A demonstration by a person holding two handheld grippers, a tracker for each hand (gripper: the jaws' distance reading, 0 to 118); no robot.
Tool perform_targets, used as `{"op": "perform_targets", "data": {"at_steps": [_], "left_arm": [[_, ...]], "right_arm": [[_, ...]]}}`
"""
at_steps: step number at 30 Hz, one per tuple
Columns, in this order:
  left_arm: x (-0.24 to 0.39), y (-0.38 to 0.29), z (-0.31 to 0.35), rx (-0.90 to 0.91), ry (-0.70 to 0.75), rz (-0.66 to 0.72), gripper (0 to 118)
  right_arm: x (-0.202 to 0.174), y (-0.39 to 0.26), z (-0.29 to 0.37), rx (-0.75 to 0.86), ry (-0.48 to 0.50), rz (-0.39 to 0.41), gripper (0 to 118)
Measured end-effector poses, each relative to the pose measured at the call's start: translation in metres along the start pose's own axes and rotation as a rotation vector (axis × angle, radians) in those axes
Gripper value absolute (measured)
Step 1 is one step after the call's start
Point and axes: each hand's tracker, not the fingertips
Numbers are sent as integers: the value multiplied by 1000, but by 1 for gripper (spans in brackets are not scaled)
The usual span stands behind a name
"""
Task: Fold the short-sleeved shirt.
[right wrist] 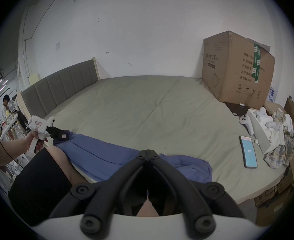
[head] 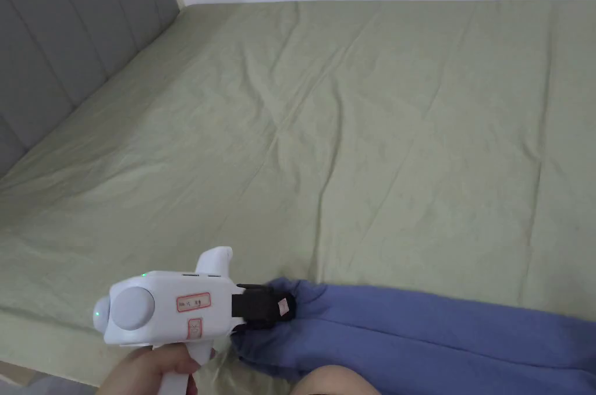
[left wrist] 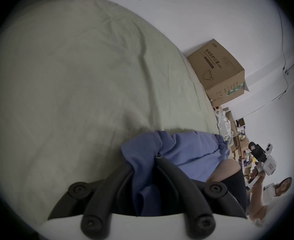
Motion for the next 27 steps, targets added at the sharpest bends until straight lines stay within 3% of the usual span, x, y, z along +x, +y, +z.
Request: {"op": "perform_targets", "data": {"at_steps": [4, 13, 17, 19, 21, 24, 27], "left_arm": [[10, 19, 38, 20, 85, -5, 5], [-16, 89, 124, -64, 571, -75, 5], [46, 98, 142, -51, 481, -76, 5], [90, 101, 136, -64, 363, -66, 5], [135, 101, 114, -85, 258, -84, 5], [189, 94, 64, -144, 226, -184, 5], [207, 86, 6, -197, 224, -158, 5]], "right_arm": [[-2, 9, 7, 17, 6, 40, 0], [-2, 10, 15, 52, 7, 65, 0], [0, 3, 15, 39, 16, 56, 0], [-1, 2, 13, 33, 25, 45, 0], [-3, 2, 13, 39, 41, 43, 0], [-7, 3, 17, 58, 68, 50, 0], [-7, 2, 26, 83, 83, 64, 0]]}}
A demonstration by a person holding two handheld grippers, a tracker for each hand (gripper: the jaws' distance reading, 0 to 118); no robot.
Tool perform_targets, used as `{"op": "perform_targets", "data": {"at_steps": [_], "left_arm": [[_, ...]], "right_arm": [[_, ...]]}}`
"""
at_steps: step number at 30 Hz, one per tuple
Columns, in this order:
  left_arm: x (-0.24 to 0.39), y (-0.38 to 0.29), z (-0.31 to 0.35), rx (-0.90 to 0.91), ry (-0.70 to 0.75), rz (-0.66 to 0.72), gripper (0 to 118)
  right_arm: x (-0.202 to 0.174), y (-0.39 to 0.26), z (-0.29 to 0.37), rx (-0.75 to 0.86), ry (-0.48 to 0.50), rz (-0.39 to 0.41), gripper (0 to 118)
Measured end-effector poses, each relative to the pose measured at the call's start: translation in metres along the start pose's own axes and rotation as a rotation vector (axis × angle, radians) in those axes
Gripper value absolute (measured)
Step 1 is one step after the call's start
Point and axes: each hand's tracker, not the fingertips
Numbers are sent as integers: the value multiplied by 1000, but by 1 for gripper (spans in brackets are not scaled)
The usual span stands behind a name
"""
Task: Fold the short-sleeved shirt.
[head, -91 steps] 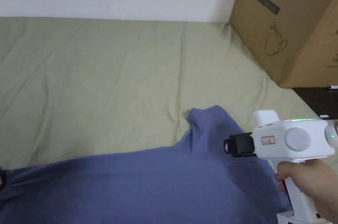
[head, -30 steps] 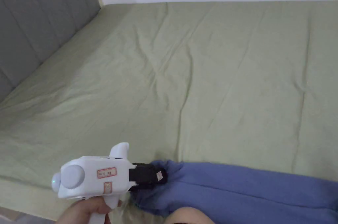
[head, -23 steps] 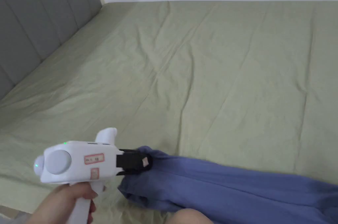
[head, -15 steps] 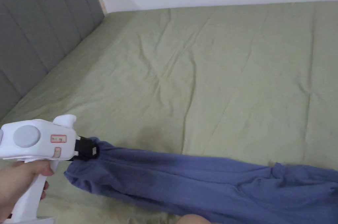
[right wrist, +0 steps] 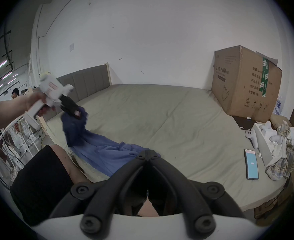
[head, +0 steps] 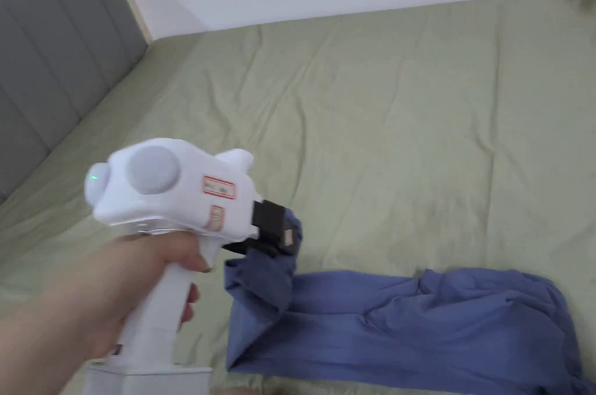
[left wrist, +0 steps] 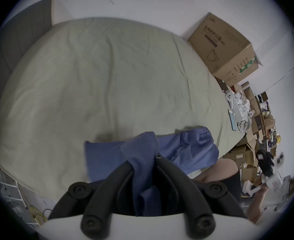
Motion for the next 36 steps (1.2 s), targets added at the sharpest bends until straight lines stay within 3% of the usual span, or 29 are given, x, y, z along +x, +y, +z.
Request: {"op": "perform_targets", "data": {"at_steps": [3, 4, 5, 6, 7, 8, 9, 11, 12, 13, 15, 18, 23, 27, 30, 34, 35, 36], "left_arm": [[17, -4, -53, -54, -15, 7, 6], [19, -7, -67, -73, -43, 22, 14], [22, -11, -77, -87, -85, 41, 39], [24, -14, -81, -83, -118, 52, 98], [24, -17, -84, -97, -152, 65, 118], [25, -25, -73, -116, -175, 56, 110], [25, -24, -65, -35, -218, 55, 95], [16, -26, -36, 18, -185, 35, 94], [11, -32, -25, 38, -151, 33, 84], [4, -36, -18, 76, -88, 7, 63], [-3, -40, -24, 83, 69, -45, 1], [-5, -52, -57, 10, 171, -48, 0], [71, -79, -101, -23, 8, -137, 0], [96, -87, -118, -76, 36, -239, 0], [76, -81, -69, 34, -153, -188, 0], [-5, -70, 9, 173, -200, -100, 1], [-27, -67, 17, 194, -188, -76, 4], [-56, -64, 22, 203, -180, -29, 26]], "right_arm": [[5, 0, 8, 17, -3, -11, 0], [8, -1, 11, 22, -3, -25, 0], [11, -2, 14, 26, -3, -35, 0], [13, -3, 16, 30, -8, -39, 0], [16, -5, 17, 32, -15, -41, 0], [20, -7, 19, 29, -22, -46, 0], [23, -9, 19, 24, -28, -50, 0], [29, -13, 20, 15, -30, -62, 0], [31, -15, 20, 11, -29, -73, 0], [32, -17, 18, 9, -27, -88, 0], [32, -21, 14, 3, -19, -106, 0], [26, -25, 9, -18, -13, -97, 0], [13, -28, 12, -43, -15, -21, 0], [17, -32, 15, -46, -12, -24, 0], [18, -28, 18, -33, -17, -17, 0], [18, -25, 17, -37, -13, -19, 0], [18, -24, 15, -40, -14, -17, 0], [16, -23, 12, -44, -14, -16, 0]]}}
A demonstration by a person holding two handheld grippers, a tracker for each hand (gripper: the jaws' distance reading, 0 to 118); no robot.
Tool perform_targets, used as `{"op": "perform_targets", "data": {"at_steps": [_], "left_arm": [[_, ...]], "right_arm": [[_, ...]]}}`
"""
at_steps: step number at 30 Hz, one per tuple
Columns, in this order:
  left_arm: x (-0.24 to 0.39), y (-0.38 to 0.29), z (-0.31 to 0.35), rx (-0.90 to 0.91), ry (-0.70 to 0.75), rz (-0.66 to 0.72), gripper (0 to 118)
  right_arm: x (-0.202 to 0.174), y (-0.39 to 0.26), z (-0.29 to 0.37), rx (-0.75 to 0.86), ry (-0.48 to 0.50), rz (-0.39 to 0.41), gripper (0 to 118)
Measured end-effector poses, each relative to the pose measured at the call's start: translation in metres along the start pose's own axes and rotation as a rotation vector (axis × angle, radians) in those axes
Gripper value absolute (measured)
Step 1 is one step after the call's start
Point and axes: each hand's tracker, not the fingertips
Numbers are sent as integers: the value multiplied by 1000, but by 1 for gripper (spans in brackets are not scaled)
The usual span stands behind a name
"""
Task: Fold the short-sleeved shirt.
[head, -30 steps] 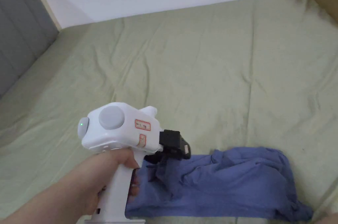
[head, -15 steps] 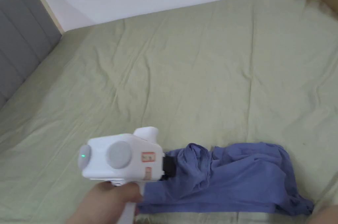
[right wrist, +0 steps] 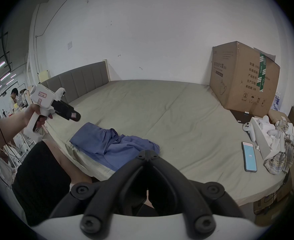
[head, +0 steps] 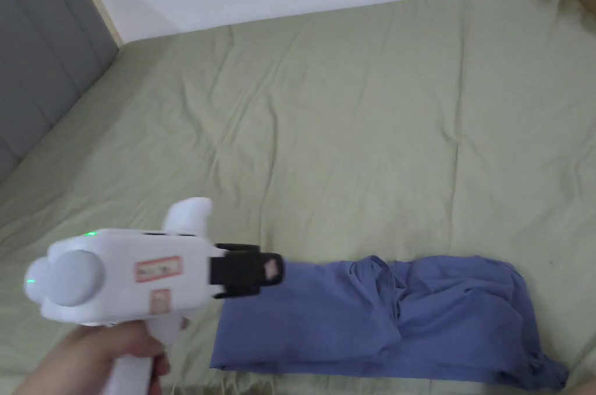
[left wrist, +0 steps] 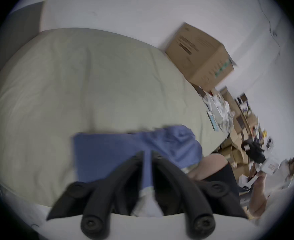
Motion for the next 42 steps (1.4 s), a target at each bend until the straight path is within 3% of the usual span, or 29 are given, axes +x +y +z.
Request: {"op": "perform_targets", "data": {"at_steps": [2, 3, 8, 10, 12, 13, 15, 21, 24, 30, 33, 37, 40, 42], "left_arm": [[-53, 1, 8, 5, -80, 81, 103], [-72, -4, 5, 9, -151, 130, 118], [-127, -32, -27, 0, -128, 433, 108], [-121, -42, -52, -65, -154, 414, 69], [-98, -48, -72, -129, -132, 337, 21], [-85, -51, -83, -164, -107, 273, 18], [-83, -54, -81, -118, -44, 210, 15], [-123, -34, -33, -108, -68, 208, 10], [-127, -23, 0, -107, 100, 184, 9], [-206, 5, 73, -111, 456, 206, 9], [-134, 10, 92, -110, 479, 194, 9], [-44, 32, 100, -121, 381, 107, 10], [12, 42, 82, -125, 243, 38, 10], [49, 43, 56, -157, 243, -41, 10]], "right_arm": [[-2, 1, -6, -11, 9, 0, 0], [-4, 1, -8, -16, 11, -1, 0], [-17, 5, -11, -21, 28, 24, 0], [-19, 6, -13, -30, 25, 31, 0], [-19, 6, -15, -39, 18, 33, 0], [-19, 6, -15, -43, 12, 32, 0], [-20, 6, -15, -49, 9, 31, 0], [-26, 9, -15, -50, 12, 48, 0], [-30, 11, -12, -38, 13, 52, 0], [-30, 7, 0, -17, 24, 49, 0], [-28, 7, 4, -14, 26, 41, 0], [-26, 6, 4, -16, 22, 38, 0], [-25, 5, 4, -14, 29, 32, 0], [-26, 3, 5, -10, 34, 33, 0]]}}
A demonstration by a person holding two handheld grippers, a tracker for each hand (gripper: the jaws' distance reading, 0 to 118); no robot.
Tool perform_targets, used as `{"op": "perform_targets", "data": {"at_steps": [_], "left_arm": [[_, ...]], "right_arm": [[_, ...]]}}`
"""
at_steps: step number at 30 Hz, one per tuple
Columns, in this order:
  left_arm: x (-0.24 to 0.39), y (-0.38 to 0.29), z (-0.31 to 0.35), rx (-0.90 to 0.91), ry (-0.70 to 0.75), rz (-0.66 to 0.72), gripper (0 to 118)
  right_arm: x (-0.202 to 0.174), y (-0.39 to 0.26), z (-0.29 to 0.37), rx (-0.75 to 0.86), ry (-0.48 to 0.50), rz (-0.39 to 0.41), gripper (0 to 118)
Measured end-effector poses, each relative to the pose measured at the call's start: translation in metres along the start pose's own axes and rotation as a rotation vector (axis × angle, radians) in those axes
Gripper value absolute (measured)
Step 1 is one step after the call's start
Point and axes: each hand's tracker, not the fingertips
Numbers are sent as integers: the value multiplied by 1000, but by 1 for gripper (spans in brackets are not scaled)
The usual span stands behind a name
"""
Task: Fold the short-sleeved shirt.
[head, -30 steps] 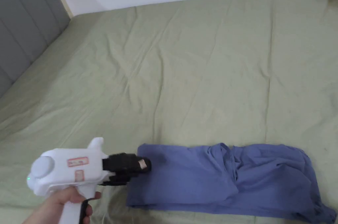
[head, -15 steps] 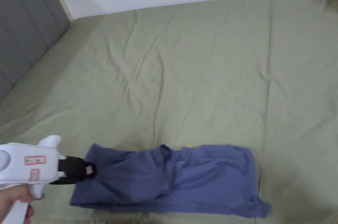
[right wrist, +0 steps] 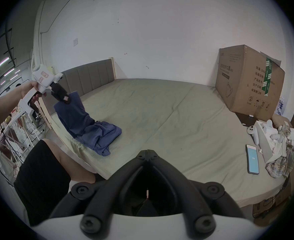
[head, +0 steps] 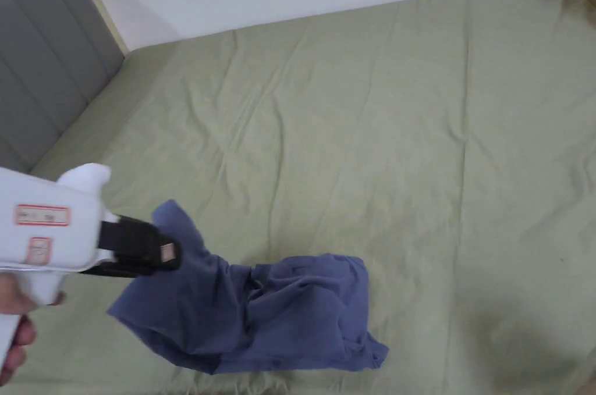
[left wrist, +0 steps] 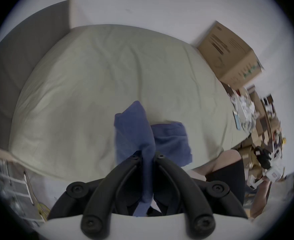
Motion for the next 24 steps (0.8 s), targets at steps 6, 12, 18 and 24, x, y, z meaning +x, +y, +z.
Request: {"op": "perform_targets", "data": {"at_steps": [6, 12, 18, 24], "left_arm": [[48, 13, -85, -80, -163, 10, 10], [66, -5, -150, -174, -164, 40, 47], [45, -15, -105, 37, -49, 13, 79], [52, -38, -152, -36, -4, -14, 2]], "right_arm": [[0, -6, 7, 2, 5, -16, 0], [5, -9, 13, -6, -7, -22, 0], [10, -15, 7, -10, -2, -50, 0], [4, -14, -3, -29, 19, -41, 0]]}}
